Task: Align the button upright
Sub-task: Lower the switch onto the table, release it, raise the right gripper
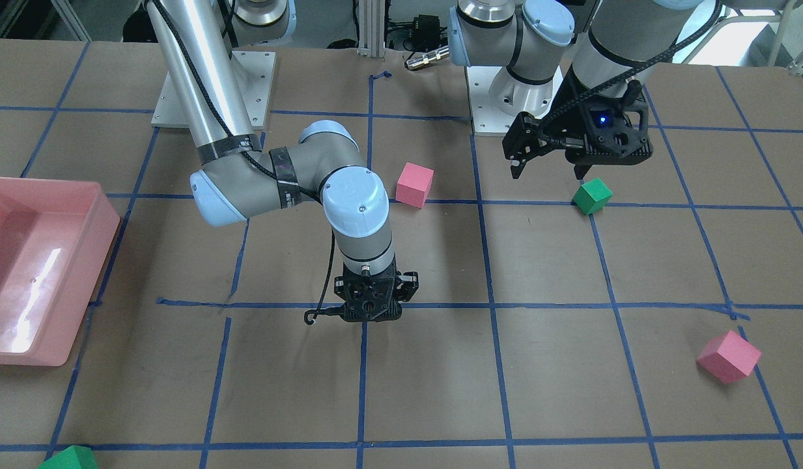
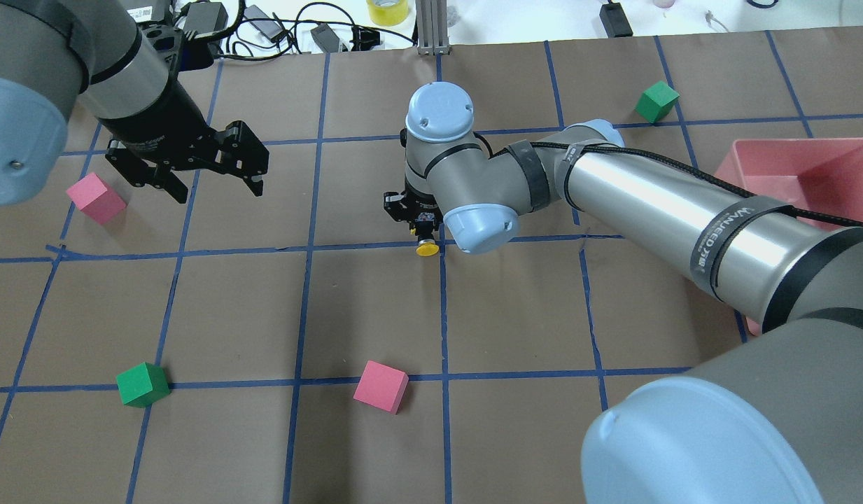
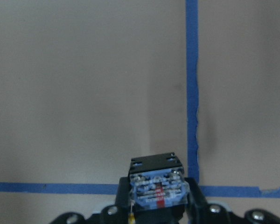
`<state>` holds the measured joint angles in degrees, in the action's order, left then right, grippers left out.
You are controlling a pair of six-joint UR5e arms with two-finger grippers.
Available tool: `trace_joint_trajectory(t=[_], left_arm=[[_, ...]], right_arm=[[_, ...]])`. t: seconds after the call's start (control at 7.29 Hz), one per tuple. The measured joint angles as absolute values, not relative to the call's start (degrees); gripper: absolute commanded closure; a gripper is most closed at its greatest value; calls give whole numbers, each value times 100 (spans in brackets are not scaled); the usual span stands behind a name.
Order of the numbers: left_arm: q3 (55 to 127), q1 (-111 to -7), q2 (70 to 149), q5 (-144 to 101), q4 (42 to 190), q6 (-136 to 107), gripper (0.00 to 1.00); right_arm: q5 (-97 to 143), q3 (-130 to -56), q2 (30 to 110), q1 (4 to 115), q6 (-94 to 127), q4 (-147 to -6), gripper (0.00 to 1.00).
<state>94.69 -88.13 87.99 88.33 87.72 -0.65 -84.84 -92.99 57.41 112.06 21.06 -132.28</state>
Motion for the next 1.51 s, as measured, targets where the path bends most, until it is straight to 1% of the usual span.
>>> trace_joint_trajectory(t=[0.55,0.82,1.1,1.23,1.37,1.51], left_arm=[[9480,-8818,8814,8834,8772,-61,0],[9483,-8823,8815,8833,8772,-65,0],[9482,-8824,8821,8833,8769,-68,0],[9478,-8824,8823,8833,8766,-69,0],[9476,-8824,8824,8833,8764,-70,0],[9475,-8824,8824,8833,8759,-69,0]], right_arm=[[-8643,-9369,5721,11214,1931,-13232,84],[-8692,-9393,5726,11209,1968,-13228,76],[-8670,-9456,5735,11214,1986,-13236,65],[-8662,-9468,5740,11214,1991,-13241,40],[-8659,-9475,5744,11215,1996,-13244,28],[-8674,-9489,5746,11215,2007,-13244,22]])
